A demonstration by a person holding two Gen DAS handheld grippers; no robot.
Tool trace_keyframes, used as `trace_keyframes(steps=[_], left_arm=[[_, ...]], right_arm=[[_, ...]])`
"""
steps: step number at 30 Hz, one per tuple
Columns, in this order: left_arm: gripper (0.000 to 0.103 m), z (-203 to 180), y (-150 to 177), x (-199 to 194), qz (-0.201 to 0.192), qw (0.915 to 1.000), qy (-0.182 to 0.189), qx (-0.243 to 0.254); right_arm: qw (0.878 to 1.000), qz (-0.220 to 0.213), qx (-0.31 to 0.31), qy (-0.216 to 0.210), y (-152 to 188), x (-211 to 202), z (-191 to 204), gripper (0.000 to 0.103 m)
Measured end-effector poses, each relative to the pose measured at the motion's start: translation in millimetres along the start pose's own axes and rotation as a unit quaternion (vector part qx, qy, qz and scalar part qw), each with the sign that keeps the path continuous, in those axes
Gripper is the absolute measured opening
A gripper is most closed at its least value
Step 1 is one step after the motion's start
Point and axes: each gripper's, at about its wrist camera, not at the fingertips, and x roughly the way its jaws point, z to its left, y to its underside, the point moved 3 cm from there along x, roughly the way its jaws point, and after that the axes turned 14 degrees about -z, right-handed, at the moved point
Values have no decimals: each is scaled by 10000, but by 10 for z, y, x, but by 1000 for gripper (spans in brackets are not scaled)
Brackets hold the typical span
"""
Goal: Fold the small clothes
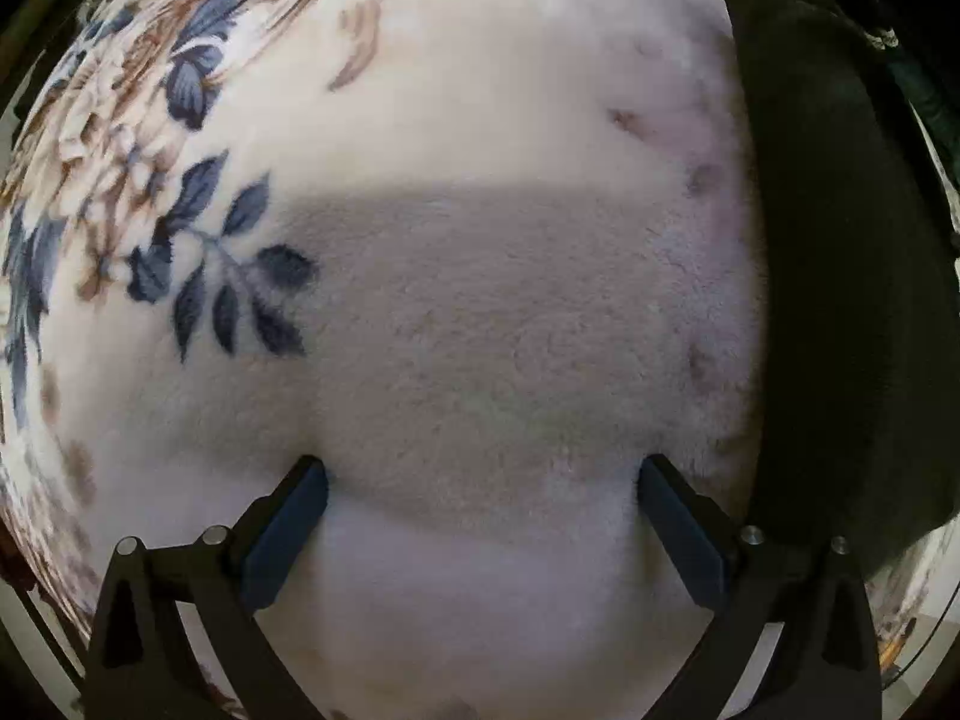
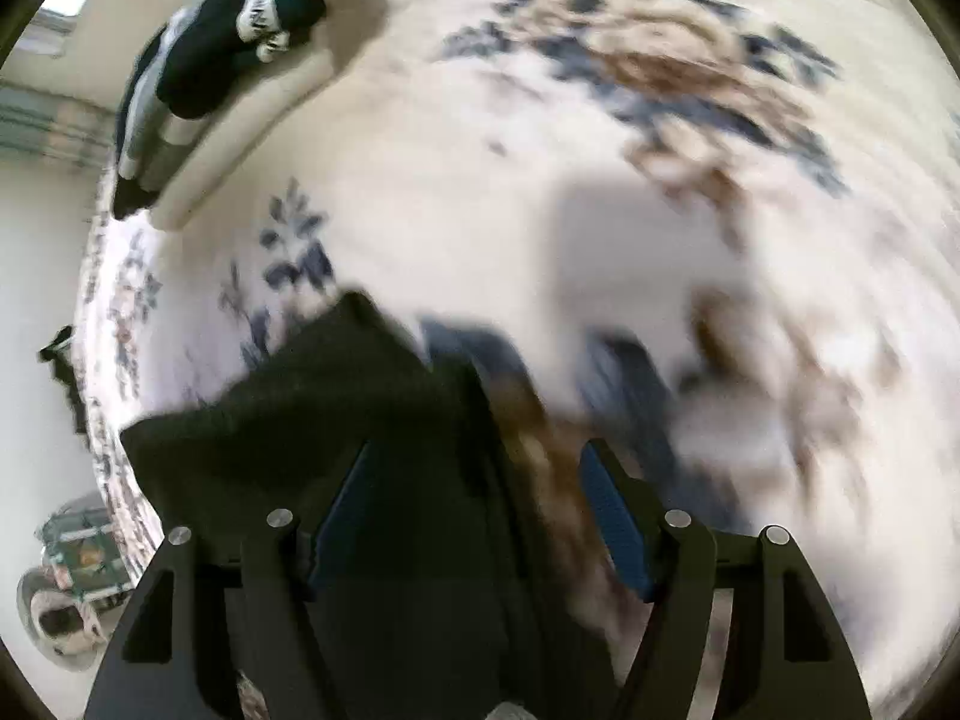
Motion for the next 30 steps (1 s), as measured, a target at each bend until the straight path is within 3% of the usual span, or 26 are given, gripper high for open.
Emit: trace_keyframes(steps=[1,3,4,8,10,13,15,16,17,22,24,25,28,30], left_arm=[[103,4,-12,18,45,10000,11,-31],[103,7,-66,31,164,9998,48,-123],[103,33,-89,13,194,9996,79,-169],[103,141,-200,-130,143,9985,236,-466],[103,170,-299,-216,3,9987,256,-447],[103,128,-561,-292,-223,9986,281,-388],[103,38,-819,-306,-396,9976,422,-380],[103,-24,-990,-291,-483,9967,513,-404],[103,-84,-1134,-261,-535,9957,611,-444],[103,-574,-1927,216,-565,9871,1445,-404],[95,-744,-2048,366,-470,9851,1621,-338],[87,-827,-2034,367,-467,9833,1728,-328],[35,-989,-2059,367,-591,9781,1985,-228],[31,-1046,-2037,258,-648,9783,1956,-215]], right_arm=[[9998,98,0,-187,-37,86,30,70],[9994,134,-261,-166,-80,156,140,20],[9992,51,-384,-119,-114,126,227,9],[9984,-519,-239,45,-364,-88,378,8],[9989,-399,-246,78,-433,-2,404,8],[9991,204,-281,256,-429,214,346,11],[9997,112,-71,212,-416,83,248,22],[9996,27,6,295,-390,-27,181,37],[9995,-32,106,304,-344,-153,92,46],[9968,398,677,116,223,-528,-407,48],[9946,571,846,189,485,-593,-596,48],[9934,601,965,171,605,-601,-655,48],[9870,798,1396,42,878,-575,-772,48],[9850,878,1486,11,1030,-552,-776,47]])
